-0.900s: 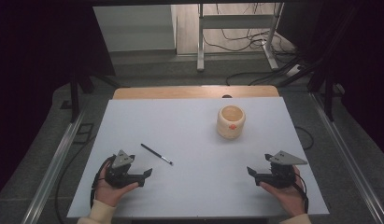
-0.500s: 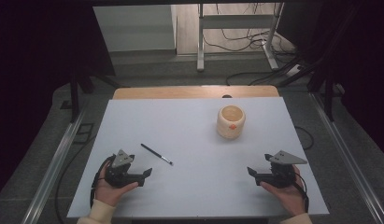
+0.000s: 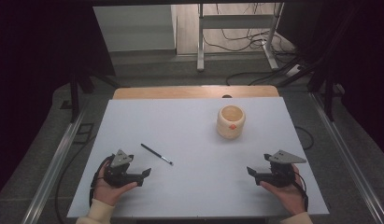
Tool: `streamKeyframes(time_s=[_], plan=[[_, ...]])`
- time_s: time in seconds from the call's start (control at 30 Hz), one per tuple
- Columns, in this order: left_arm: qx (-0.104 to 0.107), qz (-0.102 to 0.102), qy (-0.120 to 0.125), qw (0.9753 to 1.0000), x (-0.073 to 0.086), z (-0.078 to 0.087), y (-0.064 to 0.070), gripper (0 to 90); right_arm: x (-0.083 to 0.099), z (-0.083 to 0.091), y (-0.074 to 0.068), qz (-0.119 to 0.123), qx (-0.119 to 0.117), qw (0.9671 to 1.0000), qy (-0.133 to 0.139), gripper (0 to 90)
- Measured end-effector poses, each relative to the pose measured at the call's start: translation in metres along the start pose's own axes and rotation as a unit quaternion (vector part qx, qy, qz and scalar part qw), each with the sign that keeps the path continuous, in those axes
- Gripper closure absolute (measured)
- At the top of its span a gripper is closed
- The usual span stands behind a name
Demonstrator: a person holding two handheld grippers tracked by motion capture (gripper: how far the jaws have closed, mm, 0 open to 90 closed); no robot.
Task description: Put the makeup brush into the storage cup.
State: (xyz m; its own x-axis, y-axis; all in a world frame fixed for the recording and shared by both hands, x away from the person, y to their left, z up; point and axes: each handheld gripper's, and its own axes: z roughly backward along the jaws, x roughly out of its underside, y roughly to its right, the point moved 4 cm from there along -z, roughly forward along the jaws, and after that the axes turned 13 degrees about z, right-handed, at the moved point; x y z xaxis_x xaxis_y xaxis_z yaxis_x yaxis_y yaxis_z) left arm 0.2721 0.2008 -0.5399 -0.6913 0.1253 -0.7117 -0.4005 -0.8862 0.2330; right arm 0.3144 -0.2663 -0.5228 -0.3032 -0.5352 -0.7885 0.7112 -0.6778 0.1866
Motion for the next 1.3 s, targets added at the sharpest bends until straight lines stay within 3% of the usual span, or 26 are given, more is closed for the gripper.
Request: streamKeyframes(time_s=[0.27, 0.6, 0.77, 1.03, 1.17, 1.23, 1.3], plan=[[0.012, 0.002, 0.005, 0.9999, -0.003, 0.008, 0.000, 14.0, -0.002, -0.002, -0.004, 0.008, 0.001, 1.0000, -0.003, 13.1], [0.022, -0.016, -0.006, 0.9996, -0.003, 0.006, 0.004, 14.9, -0.003, -0.007, -0.009, 0.014, -0.006, 0.9998, -0.009, 13.2], [0.027, -0.027, -0.011, 0.9992, -0.008, 0.004, 0.004, 14.9, -0.001, -0.007, -0.011, 0.013, -0.006, 0.9999, -0.010, 13.3], [0.031, -0.062, -0.020, 0.9974, -0.011, 0.005, 0.006, 15.2, 0.001, -0.002, -0.011, 0.012, 0.000, 0.9999, -0.010, 13.3], [0.032, -0.067, -0.027, 0.9969, -0.013, 0.006, 0.003, 15.4, 0.001, 0.000, -0.011, 0.013, 0.000, 0.9999, -0.008, 13.3], [0.049, -0.071, -0.031, 0.9958, -0.017, 0.006, 0.003, 15.2, 0.002, 0.001, -0.010, 0.013, -0.002, 0.9999, -0.008, 13.3], [0.050, -0.077, -0.034, 0.9952, -0.018, 0.006, 0.003, 15.3, 0.002, 0.000, -0.009, 0.014, -0.003, 0.9999, -0.008, 13.3]])
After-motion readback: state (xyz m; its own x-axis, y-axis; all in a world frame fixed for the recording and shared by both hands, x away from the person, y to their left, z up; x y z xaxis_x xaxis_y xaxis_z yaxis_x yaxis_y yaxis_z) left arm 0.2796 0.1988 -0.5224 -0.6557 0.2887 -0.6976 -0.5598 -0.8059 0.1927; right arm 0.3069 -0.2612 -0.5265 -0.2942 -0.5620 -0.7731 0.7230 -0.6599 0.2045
